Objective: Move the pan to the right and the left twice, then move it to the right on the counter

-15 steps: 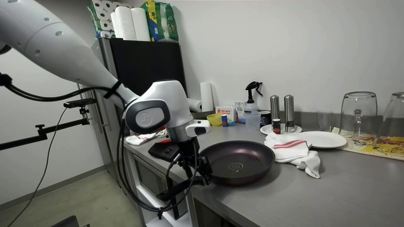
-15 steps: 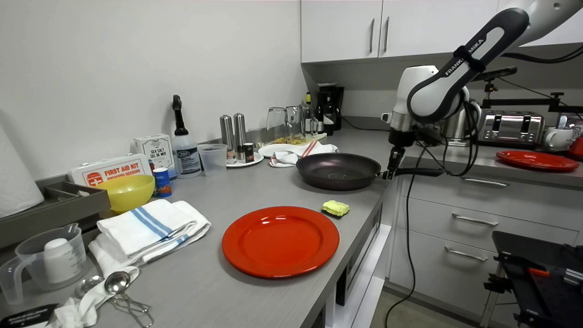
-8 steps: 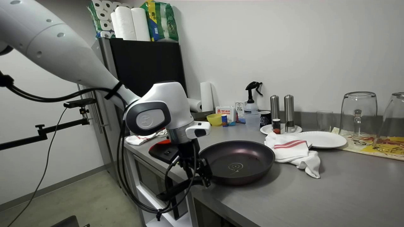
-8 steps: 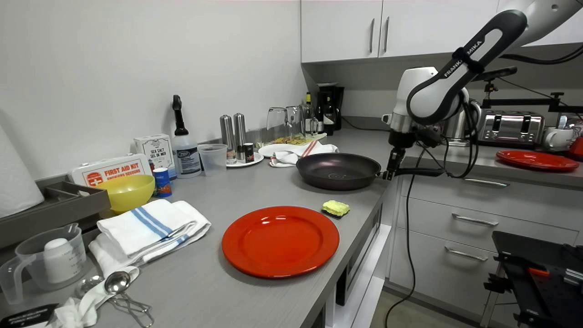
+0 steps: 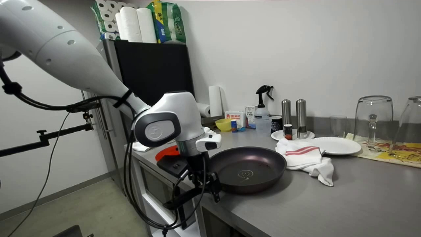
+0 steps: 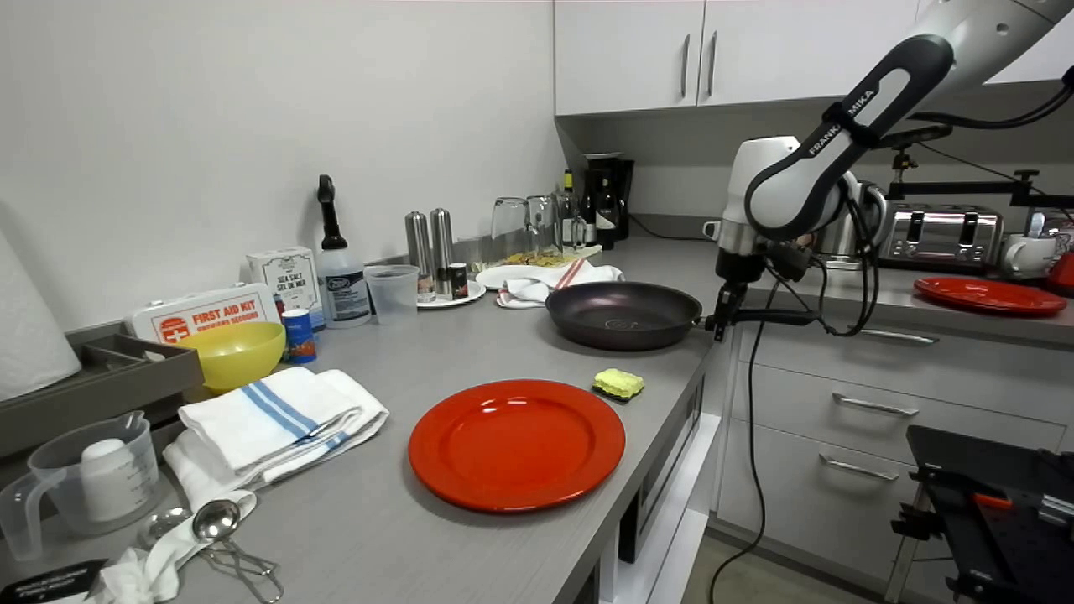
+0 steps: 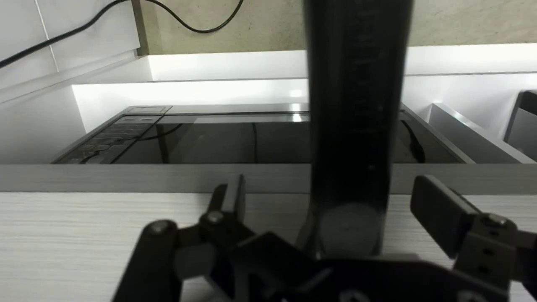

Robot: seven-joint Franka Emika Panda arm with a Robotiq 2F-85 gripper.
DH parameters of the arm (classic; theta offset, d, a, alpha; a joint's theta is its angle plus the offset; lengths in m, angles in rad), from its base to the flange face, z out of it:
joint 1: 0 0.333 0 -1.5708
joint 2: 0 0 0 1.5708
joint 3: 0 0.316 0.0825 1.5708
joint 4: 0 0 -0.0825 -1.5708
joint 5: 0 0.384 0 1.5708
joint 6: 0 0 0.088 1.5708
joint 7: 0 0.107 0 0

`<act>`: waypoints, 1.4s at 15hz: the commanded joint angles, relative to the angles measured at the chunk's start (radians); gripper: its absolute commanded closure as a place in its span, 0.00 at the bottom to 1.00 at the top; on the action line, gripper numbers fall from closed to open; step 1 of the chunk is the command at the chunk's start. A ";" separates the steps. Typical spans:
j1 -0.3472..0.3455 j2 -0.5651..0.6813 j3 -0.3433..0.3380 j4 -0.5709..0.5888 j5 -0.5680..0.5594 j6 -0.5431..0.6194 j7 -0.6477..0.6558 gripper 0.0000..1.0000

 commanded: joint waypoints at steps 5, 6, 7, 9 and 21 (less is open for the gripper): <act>-0.015 0.021 0.021 0.050 0.036 0.010 -0.013 0.00; -0.015 0.021 0.022 0.053 0.037 0.010 -0.015 0.00; -0.016 0.022 0.023 0.054 0.039 0.006 -0.018 0.00; -0.017 0.021 0.024 0.054 0.042 0.002 -0.019 0.00; -0.017 0.023 0.024 0.055 0.039 0.002 -0.014 0.78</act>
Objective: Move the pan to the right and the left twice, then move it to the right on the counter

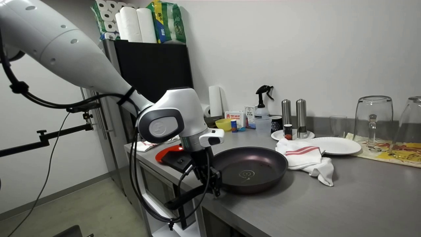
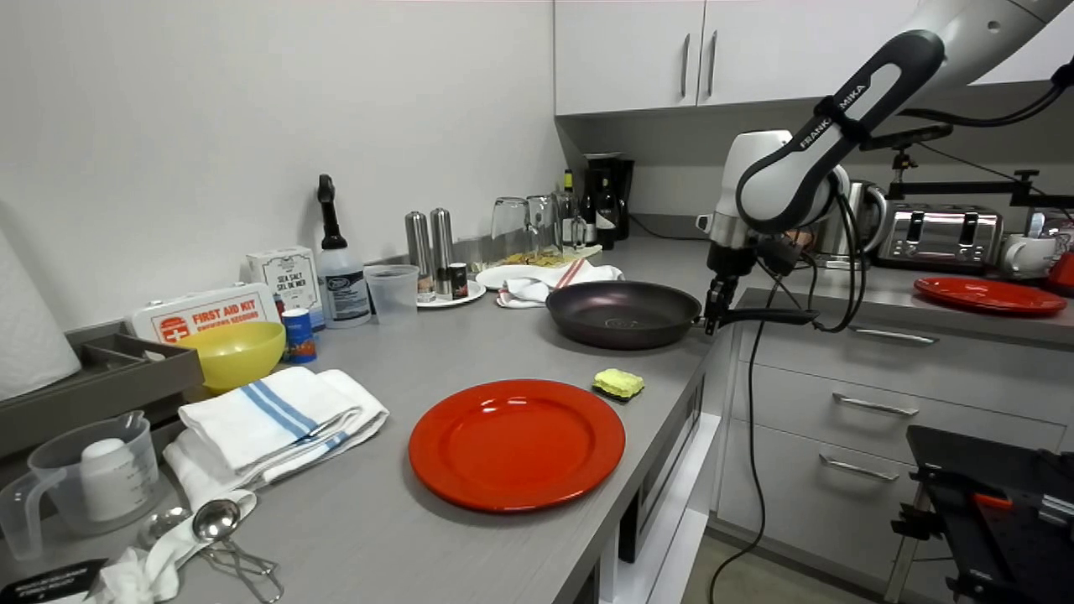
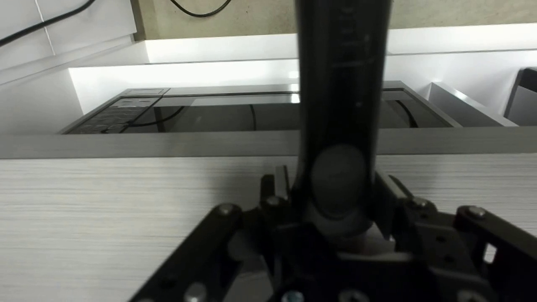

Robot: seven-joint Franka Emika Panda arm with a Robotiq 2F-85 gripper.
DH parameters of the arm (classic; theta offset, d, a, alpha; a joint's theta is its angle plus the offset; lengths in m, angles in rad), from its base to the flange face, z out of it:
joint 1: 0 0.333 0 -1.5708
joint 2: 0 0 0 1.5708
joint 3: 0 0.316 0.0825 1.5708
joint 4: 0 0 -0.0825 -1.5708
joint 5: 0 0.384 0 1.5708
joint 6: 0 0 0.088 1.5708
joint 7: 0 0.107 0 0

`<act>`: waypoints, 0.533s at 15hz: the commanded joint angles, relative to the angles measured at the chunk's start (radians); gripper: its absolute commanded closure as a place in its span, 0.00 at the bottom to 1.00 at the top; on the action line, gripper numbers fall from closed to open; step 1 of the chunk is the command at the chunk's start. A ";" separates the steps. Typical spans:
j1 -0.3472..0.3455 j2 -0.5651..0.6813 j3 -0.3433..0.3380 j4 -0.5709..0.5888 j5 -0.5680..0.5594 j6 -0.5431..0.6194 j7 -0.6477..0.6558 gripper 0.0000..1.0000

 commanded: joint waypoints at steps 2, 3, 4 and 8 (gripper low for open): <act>-0.013 0.011 0.009 0.014 0.011 0.003 -0.010 0.78; -0.013 0.009 0.009 0.014 0.012 0.002 -0.010 0.78; -0.013 0.006 0.010 0.014 0.014 0.000 -0.010 0.78; -0.013 -0.034 0.018 0.012 0.027 -0.033 -0.026 0.78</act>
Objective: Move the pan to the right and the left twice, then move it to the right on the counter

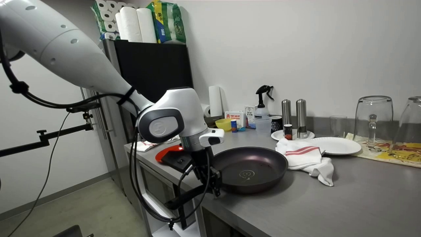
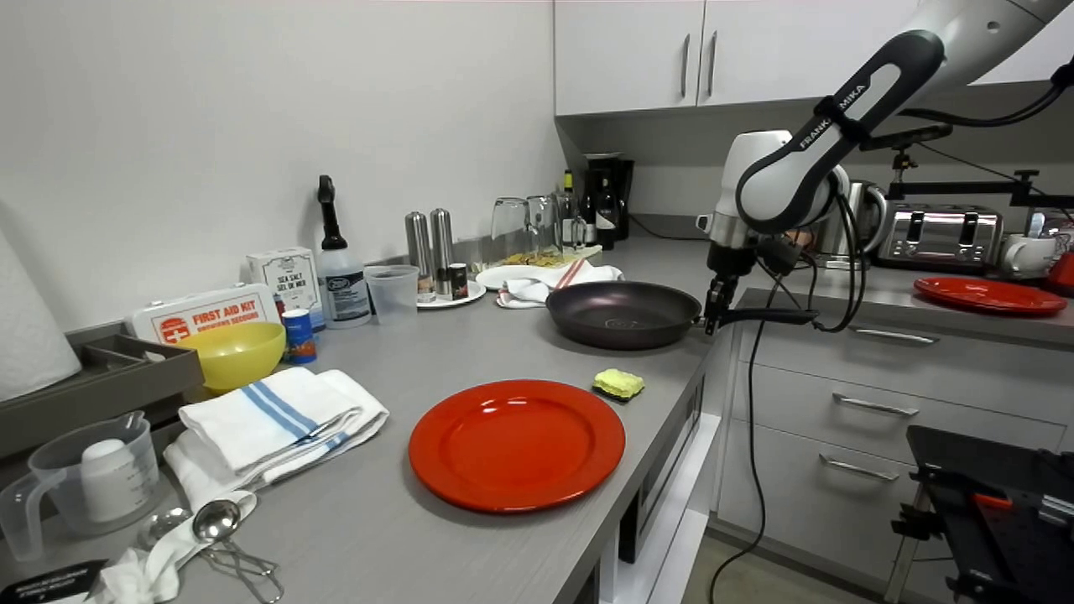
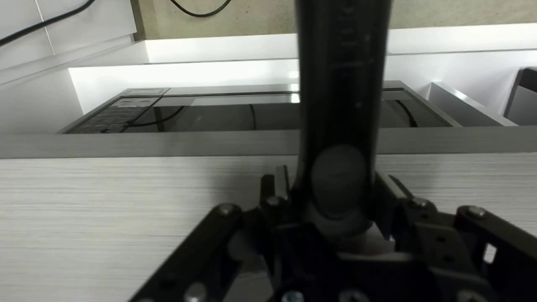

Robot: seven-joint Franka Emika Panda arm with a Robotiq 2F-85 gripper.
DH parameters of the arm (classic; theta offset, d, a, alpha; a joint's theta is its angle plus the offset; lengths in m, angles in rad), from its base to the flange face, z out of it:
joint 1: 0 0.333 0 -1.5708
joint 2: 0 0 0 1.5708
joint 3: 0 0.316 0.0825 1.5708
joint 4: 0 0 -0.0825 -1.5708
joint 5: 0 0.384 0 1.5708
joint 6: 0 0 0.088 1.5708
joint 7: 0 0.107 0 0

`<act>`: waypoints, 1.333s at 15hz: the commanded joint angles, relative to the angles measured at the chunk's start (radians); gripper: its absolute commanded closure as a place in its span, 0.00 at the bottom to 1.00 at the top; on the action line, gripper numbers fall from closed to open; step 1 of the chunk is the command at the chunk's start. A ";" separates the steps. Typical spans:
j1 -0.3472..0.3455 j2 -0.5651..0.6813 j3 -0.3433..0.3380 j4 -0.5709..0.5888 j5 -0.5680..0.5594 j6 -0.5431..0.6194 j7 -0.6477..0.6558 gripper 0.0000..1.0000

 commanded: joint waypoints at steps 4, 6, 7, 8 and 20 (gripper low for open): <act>-0.006 -0.072 0.016 0.007 0.020 -0.047 -0.019 0.78; -0.002 -0.095 0.016 0.001 0.023 -0.055 -0.010 0.78; 0.000 -0.108 0.018 -0.003 0.028 -0.062 -0.011 0.78; 0.002 -0.120 0.019 -0.007 0.031 -0.065 -0.008 0.78; 0.013 -0.193 0.015 -0.017 0.087 -0.071 -0.007 0.78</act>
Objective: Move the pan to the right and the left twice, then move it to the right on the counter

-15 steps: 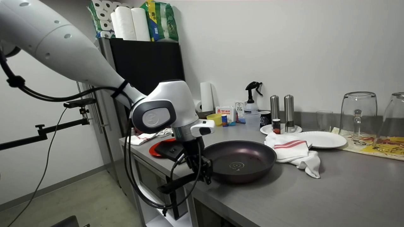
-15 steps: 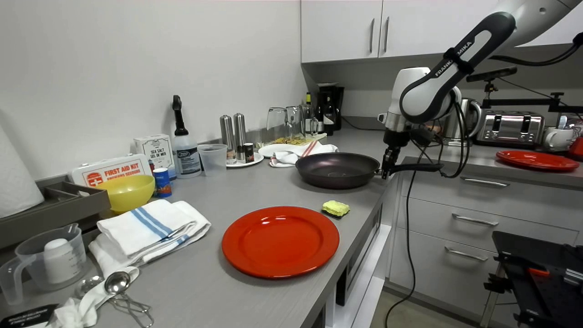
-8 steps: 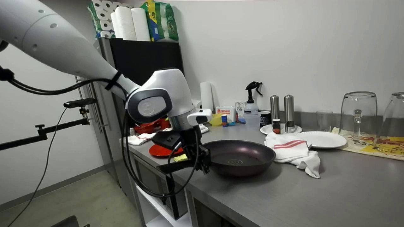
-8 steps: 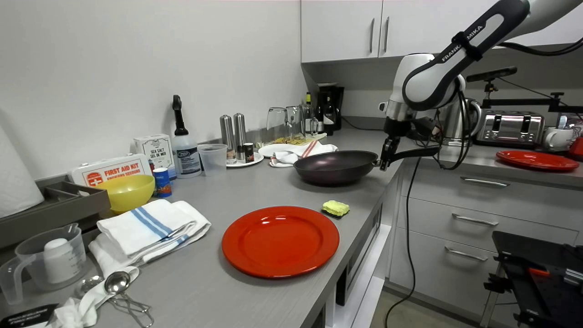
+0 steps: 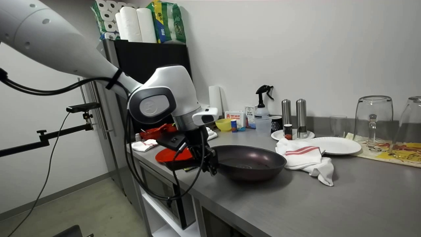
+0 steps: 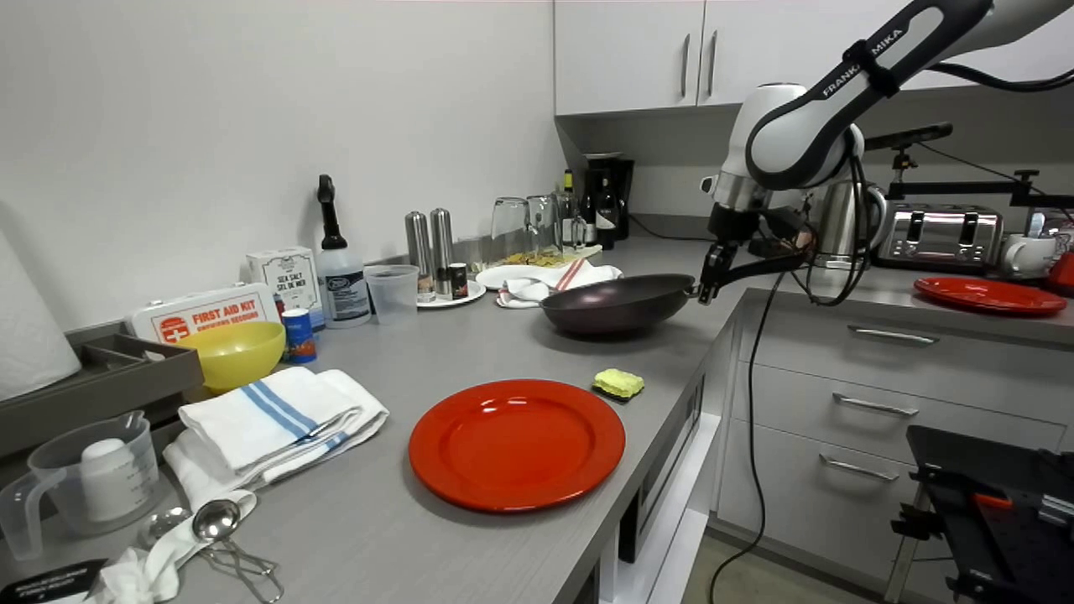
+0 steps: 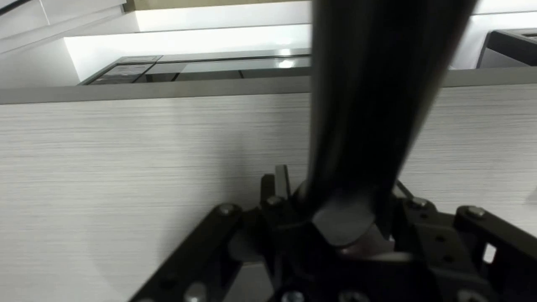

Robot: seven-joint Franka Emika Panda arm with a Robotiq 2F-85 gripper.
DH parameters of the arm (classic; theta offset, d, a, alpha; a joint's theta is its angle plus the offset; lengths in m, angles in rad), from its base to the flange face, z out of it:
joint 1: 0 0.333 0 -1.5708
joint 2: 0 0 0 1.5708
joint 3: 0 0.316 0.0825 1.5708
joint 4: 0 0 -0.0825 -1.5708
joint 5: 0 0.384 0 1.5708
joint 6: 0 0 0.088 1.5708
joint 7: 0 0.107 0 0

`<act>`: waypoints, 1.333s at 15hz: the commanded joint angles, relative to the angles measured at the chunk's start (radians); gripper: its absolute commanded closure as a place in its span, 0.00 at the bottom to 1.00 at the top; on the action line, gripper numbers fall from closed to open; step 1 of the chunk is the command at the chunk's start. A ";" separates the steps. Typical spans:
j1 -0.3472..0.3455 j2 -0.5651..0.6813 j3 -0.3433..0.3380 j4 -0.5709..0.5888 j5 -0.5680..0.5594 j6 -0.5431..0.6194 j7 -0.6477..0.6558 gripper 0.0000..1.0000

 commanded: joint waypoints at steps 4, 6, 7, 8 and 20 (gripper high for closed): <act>0.001 -0.076 -0.011 0.015 0.126 -0.012 -0.004 0.78; -0.003 -0.083 -0.020 0.028 0.155 -0.015 0.001 0.78; -0.005 -0.085 -0.025 0.033 0.164 -0.011 0.003 0.78; -0.005 -0.088 -0.029 0.037 0.171 -0.010 0.004 0.78; -0.005 -0.081 -0.049 0.027 0.211 0.098 0.059 0.78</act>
